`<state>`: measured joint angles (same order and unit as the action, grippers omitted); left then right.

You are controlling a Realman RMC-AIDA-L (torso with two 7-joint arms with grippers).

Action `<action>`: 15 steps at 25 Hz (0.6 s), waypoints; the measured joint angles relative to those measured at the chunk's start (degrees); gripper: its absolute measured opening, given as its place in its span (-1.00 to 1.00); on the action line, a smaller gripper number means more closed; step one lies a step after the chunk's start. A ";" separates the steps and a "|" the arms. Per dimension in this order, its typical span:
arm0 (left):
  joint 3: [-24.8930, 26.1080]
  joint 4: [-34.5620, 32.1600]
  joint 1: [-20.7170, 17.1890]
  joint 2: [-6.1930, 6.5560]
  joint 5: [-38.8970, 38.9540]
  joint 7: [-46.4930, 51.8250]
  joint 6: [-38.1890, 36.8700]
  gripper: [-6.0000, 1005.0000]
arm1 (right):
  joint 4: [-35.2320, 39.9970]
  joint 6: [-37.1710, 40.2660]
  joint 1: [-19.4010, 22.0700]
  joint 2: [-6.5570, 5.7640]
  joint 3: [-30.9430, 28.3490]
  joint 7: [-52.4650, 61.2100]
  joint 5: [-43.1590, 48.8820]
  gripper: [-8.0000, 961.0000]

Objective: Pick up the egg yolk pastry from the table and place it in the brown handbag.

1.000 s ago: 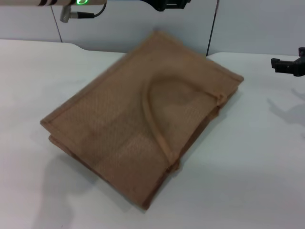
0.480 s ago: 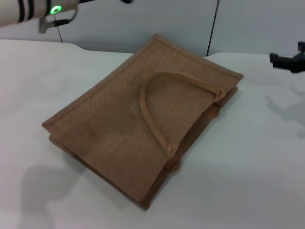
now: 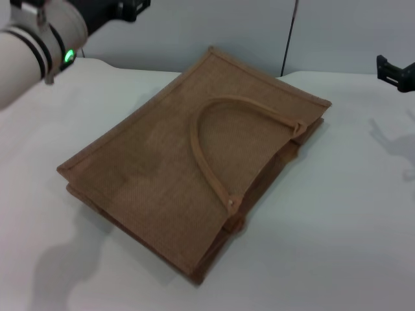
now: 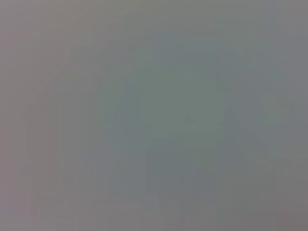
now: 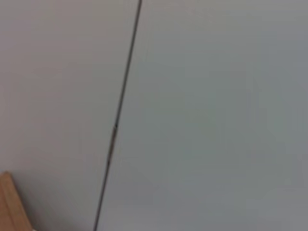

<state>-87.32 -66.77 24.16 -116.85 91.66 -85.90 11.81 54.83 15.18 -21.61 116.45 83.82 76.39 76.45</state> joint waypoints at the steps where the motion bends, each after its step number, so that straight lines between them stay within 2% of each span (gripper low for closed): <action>1: -0.36 1.90 0.45 -0.04 4.60 -4.00 -0.66 0.32 | -1.46 -0.08 -0.48 -0.01 -0.06 -3.64 -4.04 0.85; 4: -0.17 7.41 1.81 -0.05 14.84 -12.94 -0.61 0.32 | -7.56 0.85 -2.82 -0.22 -1.06 -14.28 -15.81 0.85; 8: 0.19 15.77 3.53 -0.03 30.50 -27.24 0.92 0.32 | -17.62 6.10 -6.60 -0.32 -5.85 -28.60 -29.04 0.85; 15: 3.00 31.29 6.80 -0.10 53.83 -50.54 11.85 0.32 | -33.62 18.19 -11.45 -0.45 -16.60 -46.83 -41.50 0.85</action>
<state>-84.32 -35.48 30.95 -116.95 145.50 -136.43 23.67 21.21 33.37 -33.07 116.00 67.22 29.56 34.95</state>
